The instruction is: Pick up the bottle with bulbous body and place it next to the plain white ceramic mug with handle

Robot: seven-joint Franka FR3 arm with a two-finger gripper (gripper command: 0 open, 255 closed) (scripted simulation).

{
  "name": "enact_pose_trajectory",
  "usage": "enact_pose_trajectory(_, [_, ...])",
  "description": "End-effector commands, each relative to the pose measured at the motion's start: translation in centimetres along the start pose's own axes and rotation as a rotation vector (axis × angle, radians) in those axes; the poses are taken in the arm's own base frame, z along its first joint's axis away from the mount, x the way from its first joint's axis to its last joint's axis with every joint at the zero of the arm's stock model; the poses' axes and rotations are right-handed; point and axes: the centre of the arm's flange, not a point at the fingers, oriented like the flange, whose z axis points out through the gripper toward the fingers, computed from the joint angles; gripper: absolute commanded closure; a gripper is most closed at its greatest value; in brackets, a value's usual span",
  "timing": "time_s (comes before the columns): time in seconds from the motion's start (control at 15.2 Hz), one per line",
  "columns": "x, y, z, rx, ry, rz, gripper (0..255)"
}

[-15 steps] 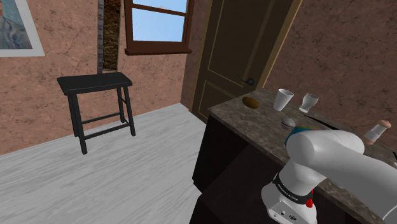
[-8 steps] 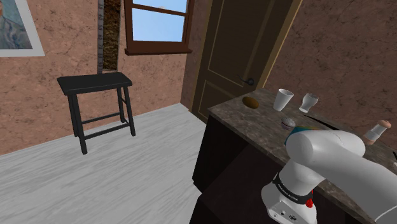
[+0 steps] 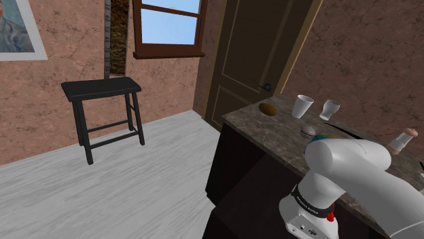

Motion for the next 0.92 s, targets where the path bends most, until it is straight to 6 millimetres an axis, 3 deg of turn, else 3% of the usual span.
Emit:
enact_pose_trajectory(0.0, [-0.1,0.0,1.1,-0.001,0.0,0.0,255])
enact_pose_trajectory(0.86, [-0.1,-0.2,7.7,-0.001,0.0,0.0,255])
